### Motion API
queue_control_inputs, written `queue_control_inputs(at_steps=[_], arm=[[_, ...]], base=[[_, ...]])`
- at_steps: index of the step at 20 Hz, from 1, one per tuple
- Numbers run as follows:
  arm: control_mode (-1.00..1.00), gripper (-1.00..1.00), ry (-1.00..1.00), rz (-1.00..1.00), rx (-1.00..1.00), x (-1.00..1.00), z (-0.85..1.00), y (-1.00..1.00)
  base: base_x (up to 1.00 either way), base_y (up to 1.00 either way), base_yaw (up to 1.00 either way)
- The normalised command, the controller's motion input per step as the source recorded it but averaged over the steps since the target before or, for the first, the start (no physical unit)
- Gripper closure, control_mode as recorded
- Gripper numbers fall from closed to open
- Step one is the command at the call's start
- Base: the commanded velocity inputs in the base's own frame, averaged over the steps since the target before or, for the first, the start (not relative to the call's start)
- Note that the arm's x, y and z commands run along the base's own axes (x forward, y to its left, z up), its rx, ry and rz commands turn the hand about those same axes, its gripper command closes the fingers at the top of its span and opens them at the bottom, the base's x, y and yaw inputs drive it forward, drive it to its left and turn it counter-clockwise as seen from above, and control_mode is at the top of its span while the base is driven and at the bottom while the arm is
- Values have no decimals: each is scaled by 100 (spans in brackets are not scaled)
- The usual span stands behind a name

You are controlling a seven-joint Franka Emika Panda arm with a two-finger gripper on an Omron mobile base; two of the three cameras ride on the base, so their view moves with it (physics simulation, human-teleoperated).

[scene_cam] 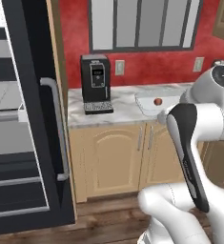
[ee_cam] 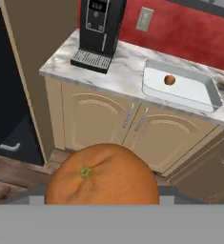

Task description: Pick the tangerine and apple from the fridge and place them inside the tupperware on the counter.

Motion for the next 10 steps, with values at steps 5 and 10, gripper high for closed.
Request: queue_control_inputs(at_steps=[5, 10], arm=[[100, 100, 0, 0, 0, 0, 0, 0], [100, 100, 0, 0, 0, 0, 0, 0]], base=[[100, -80, 0], [100, -77, 0]])
